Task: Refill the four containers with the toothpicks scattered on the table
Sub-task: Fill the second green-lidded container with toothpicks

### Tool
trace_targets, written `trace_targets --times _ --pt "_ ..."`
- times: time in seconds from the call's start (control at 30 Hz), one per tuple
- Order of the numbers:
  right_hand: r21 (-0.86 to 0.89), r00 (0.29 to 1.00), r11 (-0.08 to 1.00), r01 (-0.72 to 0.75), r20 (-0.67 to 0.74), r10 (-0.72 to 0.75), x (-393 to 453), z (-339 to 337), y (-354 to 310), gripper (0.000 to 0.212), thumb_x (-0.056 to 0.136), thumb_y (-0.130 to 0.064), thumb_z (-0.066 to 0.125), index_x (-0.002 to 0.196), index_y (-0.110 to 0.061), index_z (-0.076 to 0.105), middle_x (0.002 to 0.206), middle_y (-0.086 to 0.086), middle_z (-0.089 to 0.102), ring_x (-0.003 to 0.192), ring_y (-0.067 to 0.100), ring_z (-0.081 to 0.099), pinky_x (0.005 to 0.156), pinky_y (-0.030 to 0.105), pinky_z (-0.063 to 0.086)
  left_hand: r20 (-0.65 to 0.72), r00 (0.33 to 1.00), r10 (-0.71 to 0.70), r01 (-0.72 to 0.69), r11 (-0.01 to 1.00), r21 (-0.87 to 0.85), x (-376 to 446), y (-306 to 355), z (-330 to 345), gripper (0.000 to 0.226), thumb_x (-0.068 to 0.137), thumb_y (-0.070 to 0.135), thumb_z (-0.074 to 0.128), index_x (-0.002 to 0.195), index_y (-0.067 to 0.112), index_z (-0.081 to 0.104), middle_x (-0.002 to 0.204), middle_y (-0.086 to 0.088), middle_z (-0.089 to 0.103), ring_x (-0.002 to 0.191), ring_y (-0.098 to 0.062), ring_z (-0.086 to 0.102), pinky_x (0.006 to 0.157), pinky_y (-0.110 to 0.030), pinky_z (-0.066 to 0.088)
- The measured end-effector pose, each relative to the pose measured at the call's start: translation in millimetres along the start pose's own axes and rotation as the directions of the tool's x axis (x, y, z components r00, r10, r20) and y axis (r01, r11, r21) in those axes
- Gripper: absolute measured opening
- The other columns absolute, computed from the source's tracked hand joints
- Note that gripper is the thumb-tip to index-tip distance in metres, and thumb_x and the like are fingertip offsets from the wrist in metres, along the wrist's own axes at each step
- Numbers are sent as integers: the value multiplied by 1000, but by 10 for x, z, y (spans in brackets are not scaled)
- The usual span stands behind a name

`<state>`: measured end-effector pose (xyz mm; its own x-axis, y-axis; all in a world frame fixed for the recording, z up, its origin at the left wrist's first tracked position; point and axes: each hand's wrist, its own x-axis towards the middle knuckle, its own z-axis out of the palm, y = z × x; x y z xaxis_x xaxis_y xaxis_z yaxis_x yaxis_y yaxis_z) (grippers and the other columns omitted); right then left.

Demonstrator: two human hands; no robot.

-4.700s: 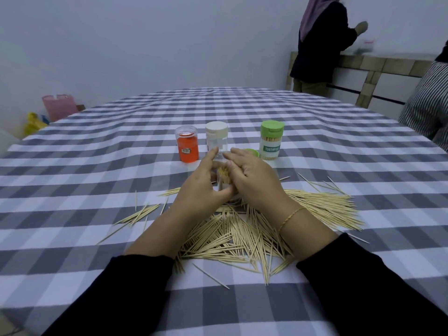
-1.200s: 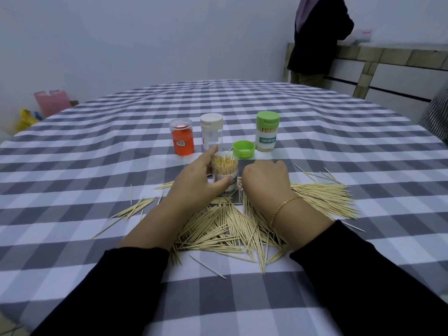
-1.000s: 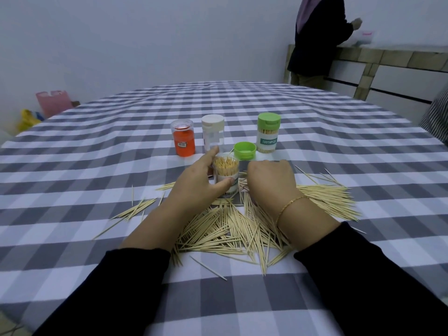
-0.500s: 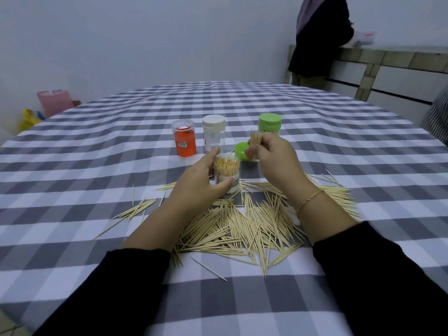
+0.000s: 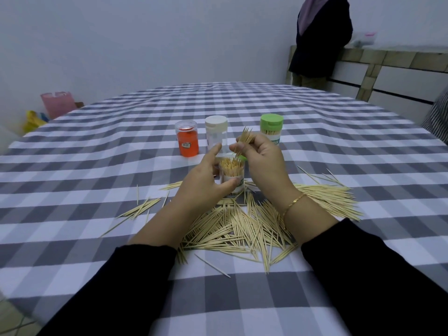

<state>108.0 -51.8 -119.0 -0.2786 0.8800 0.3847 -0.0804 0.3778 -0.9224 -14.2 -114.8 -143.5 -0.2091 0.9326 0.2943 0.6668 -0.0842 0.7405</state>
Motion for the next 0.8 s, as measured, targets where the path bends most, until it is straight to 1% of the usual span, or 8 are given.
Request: trace_targets --times 0.13,0.3,0.4,0.5,0.57,0.63,0.73,0.8 --pt "-54 999 998 -36 24 37 26 2 36 21 92 -9 59 81 -27 62 86 2 69 91 21 67 77 32 58 1 1000 7 -7 1000 -21 16 -22 -10 92 81 35 75 152 32 16 118 9 65 111 -7 60 96 -29 47" --pt "-182 996 980 -85 8 88 42 18 86 16 92 -14 59 81 -25 64 87 7 70 89 26 66 80 45 56 -1 1000 7 -7 999 -40 15 -27 -2 93 80 35 76 152 32 16 118 10 64 111 -7 60 98 -34 49" --pt "-240 985 958 -159 29 171 72 25 93 13 91 -15 59 82 -17 67 87 11 71 86 29 67 79 48 55 -2 1000 1 -1 999 -45 21 -42 -6 95 80 35 77 152 34 16 119 12 64 113 -7 59 99 -35 48" --pt "-272 975 942 -199 47 219 105 4 95 16 89 -16 62 93 -2 68 91 16 71 88 33 67 81 51 54 4 1000 -1 1 999 -53 28 -53 -4 95 80 36 77 152 35 15 120 13 63 114 -7 59 100 -36 48" --pt "-283 978 942 -178 55 202 108 -19 98 16 88 -17 63 93 -2 68 93 15 71 90 31 67 83 49 54 7 1000 1 -1 999 -44 21 -47 -4 95 80 36 76 152 35 15 115 16 62 114 -6 59 99 -35 48" --pt "-239 981 957 -167 62 186 86 -32 85 13 89 -16 64 100 -12 68 97 6 70 93 21 67 87 42 54 5 1000 4 -3 999 -39 19 -44 -11 94 80 36 76 152 35 15 111 18 60 113 -6 58 98 -33 48" --pt "-151 984 977 -149 73 161 71 -37 77 34 91 -16 62 125 -15 60 107 0 65 100 12 62 91 32 53 9 1000 4 -4 999 -43 20 -52 -11 94 80 37 76 152 35 15 115 15 61 113 -6 58 98 -33 48" --pt "-144 988 984 -106 99 121 63 -34 63 39 94 -17 56 133 -17 54 116 -3 63 103 7 60 93 29 51 14 1000 6 -5 1000 -26 22 -45 -6 93 81 38 75 152 34 15 117 15 60 114 -6 58 98 -32 48"
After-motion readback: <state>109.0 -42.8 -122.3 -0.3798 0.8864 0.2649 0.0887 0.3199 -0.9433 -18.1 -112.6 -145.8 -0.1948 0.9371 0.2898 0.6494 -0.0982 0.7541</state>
